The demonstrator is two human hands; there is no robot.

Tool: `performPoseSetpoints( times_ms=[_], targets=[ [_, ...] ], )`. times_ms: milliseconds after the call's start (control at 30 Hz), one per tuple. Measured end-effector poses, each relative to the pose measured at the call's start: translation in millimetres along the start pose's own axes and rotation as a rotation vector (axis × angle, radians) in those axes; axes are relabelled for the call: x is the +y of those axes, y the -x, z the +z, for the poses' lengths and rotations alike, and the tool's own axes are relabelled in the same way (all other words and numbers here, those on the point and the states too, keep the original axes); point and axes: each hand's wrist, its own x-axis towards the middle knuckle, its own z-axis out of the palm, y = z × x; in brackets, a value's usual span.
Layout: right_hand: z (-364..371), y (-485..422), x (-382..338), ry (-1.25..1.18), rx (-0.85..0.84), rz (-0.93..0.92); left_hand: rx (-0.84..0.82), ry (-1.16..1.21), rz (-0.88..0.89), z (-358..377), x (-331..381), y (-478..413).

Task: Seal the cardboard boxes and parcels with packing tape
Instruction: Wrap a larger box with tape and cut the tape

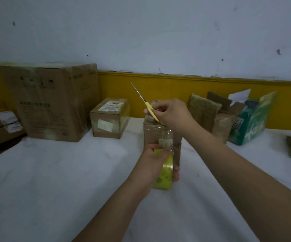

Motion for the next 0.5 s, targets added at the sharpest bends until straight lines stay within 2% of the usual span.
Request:
performPoseSetpoints(
  times_ms=[100,233,333,400,500],
  targets=[
    [-20.3,1.1,-13.3,0.007,-0.151,0.087,-0.004,0.019,0.023,2.0,-0.2,3.0],
    [-83.0,19.1,-16.4,0.168,-0.520,0.098,-0.009,0.052,0.035,-0.1,-1.3,2.9],
    [-127.5,37.1,4.9,0.410,-0.817,0.219,0.003,0.047,0.041,-1.7,-3.7,-1.9],
    [-141.4,43.4,23.4,0.559,-0.906,0.237,0.005,0.039,0.039,-2.0,-5.9,-3.2],
    [-142.4,52.8,23.9,0.575,-0.929,0.384,0.014,0.024,0.020,-2.4,-5.8,-3.6]
  ],
)
